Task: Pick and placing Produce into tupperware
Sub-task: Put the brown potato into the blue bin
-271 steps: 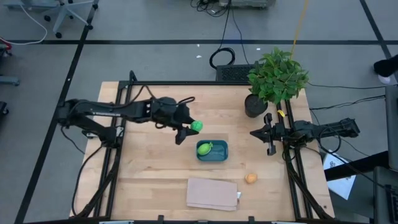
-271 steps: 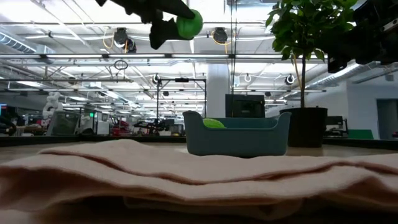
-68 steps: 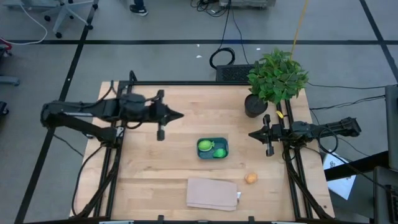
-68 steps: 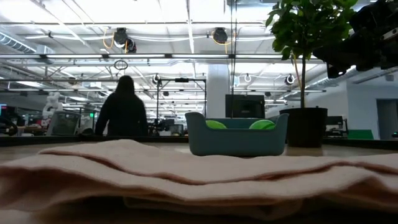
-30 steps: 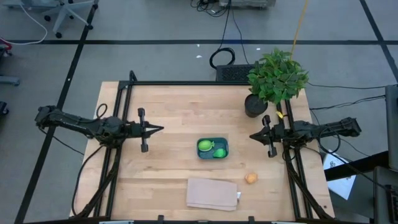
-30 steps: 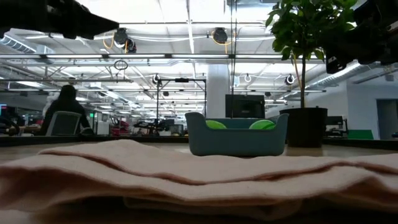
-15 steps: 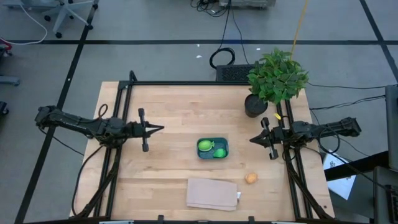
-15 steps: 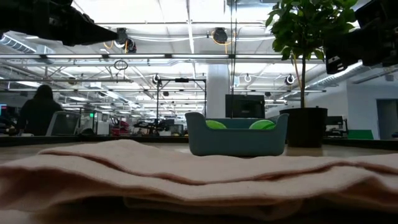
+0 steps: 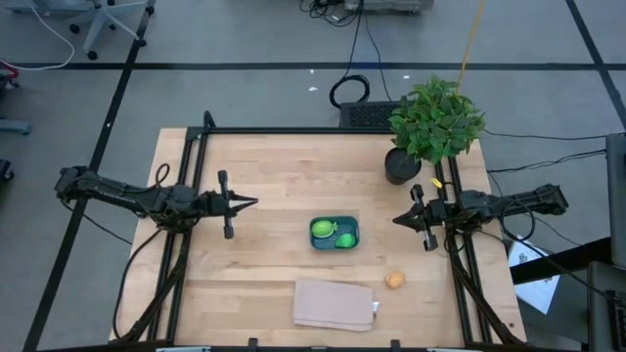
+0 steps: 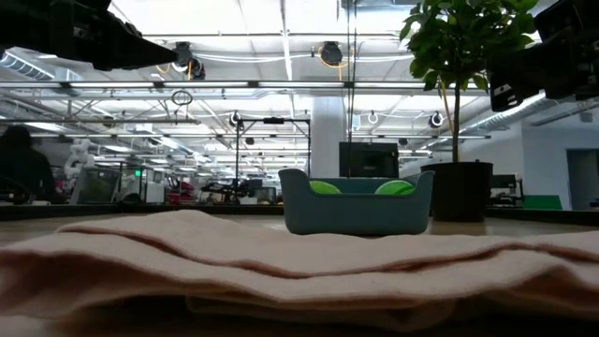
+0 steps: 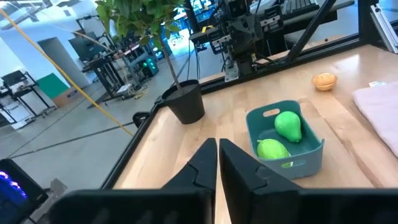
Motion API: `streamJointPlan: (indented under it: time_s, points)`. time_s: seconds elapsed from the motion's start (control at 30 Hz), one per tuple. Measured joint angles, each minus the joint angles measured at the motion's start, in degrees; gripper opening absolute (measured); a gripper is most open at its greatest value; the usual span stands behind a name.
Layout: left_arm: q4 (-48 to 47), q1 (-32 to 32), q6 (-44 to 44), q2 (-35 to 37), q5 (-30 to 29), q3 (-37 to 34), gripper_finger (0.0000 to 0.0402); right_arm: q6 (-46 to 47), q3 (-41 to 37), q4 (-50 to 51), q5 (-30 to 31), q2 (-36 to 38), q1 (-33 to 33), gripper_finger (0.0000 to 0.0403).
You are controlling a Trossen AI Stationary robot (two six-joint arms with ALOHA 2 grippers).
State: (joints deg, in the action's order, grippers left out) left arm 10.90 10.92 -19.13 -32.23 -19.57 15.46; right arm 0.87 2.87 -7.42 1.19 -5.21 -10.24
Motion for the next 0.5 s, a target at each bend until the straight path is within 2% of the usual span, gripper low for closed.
streamJointPlan:
  time_s: [0.27, 0.4, 0.5]
  points:
    - [-0.01, 0.0, 0.08, 0.0, 0.0, 0.01, 0.0026, 1.08, 0.0, 0.0, -1.77, 0.0, 0.02, 0.0009]
    - [-0.02, 0.0, 0.08, 0.0, 0.0, 0.03, 0.0026, 0.84, 0.0, 0.05, -6.0, 0.0, 0.02, 0.0023]
    - [0.0, 0.0, 0.08, 0.0, 0.0, 0.03, 0.0026, 0.07, 0.0, 0.14, -11.69, -0.07, 0.02, 0.0024]
